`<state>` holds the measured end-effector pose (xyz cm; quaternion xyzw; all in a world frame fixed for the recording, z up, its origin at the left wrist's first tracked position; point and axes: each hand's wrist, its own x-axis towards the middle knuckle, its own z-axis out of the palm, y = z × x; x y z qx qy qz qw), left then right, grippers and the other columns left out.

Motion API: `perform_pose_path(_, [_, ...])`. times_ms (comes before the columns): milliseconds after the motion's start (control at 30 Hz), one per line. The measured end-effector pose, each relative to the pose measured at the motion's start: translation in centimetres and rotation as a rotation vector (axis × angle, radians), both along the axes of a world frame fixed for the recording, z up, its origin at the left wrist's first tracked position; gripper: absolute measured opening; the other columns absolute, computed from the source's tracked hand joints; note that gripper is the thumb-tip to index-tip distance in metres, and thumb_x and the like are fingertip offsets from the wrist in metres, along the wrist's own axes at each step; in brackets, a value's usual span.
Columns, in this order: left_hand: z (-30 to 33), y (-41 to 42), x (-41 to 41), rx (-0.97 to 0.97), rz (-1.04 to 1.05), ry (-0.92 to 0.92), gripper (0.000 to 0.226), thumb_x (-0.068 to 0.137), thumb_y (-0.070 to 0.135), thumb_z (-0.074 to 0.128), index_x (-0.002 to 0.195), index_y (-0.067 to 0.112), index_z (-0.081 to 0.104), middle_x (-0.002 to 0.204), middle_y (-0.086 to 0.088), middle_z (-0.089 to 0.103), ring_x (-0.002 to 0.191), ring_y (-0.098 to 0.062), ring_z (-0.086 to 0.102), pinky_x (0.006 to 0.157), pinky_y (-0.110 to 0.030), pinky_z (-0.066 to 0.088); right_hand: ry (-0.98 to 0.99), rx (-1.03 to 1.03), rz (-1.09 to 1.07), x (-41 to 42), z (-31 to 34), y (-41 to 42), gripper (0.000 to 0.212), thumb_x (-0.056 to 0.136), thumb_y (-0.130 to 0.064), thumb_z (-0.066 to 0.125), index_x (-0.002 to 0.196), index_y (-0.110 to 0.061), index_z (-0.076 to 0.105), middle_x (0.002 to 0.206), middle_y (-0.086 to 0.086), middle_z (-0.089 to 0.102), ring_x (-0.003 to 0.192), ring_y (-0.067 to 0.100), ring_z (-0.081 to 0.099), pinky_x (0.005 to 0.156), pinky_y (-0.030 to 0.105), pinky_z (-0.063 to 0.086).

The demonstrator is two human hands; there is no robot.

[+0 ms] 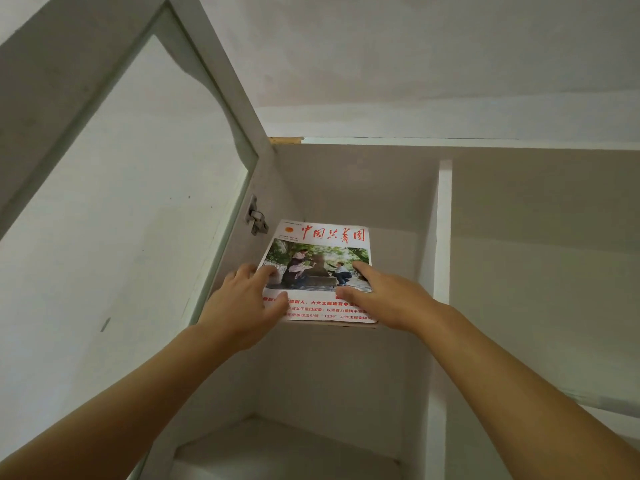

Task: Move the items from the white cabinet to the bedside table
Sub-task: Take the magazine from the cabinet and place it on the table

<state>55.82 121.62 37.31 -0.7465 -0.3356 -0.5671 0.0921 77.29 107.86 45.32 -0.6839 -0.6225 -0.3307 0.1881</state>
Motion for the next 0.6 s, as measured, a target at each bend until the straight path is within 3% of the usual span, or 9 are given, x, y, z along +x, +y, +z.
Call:
perform_pose_path(100, [0.2,0.3,0.1,0.008,-0.031,-0.038,0.060,0.097,0.058,0.048,0.152,0.034,0.038,0.151,-0.001,0.042,0.125,-0.017,0.046,0.098,-0.037,0.053,-0.005,0.017,0.010,0.1,-0.1,0.0,0.087,0.089,-0.088,0.035,0.161,-0.043,0.017,0.130,-0.013,0.065,0.090,0.007,0.066,0.074,0.029,0.059])
perform_pose_path(300, [-0.4,0.4,0.7,-0.007,-0.153,-0.103,0.061,0.097,0.053,0.052,0.151,0.030,0.039,0.151,-0.003,0.035,0.105,-0.016,0.055,0.083,-0.029,0.059,-0.028,0.114,0.029,-0.1,-1.2,-0.3,0.088,0.088,-0.086,0.040,0.161,-0.042,0.019,0.134,-0.014,0.065,0.094,0.010,0.068,0.081,0.034,0.061])
perform_pose_path(500, [-0.9,-0.7,1.3,-0.011,-0.310,-0.218,0.057,0.099,0.044,0.059,0.150,0.029,0.039,0.154,0.003,0.028,0.106,-0.022,0.060,0.068,-0.024,0.062,-0.001,0.122,0.067,-0.3,-2.5,-0.6,0.096,0.086,-0.084,0.051,0.163,-0.040,0.014,0.146,-0.012,0.058,0.112,0.016,0.066,0.104,0.051,0.053])
perform_pose_path(600, [-0.9,-1.2,1.2,-0.013,-0.320,-0.230,0.058,0.098,0.040,0.061,0.150,0.028,0.039,0.152,0.001,0.029,0.105,-0.021,0.059,0.059,-0.015,0.057,0.041,0.127,0.135,-0.4,-2.6,-0.6,0.099,0.086,-0.080,0.057,0.163,-0.039,0.012,0.152,-0.008,0.053,0.120,0.019,0.064,0.107,0.054,0.050])
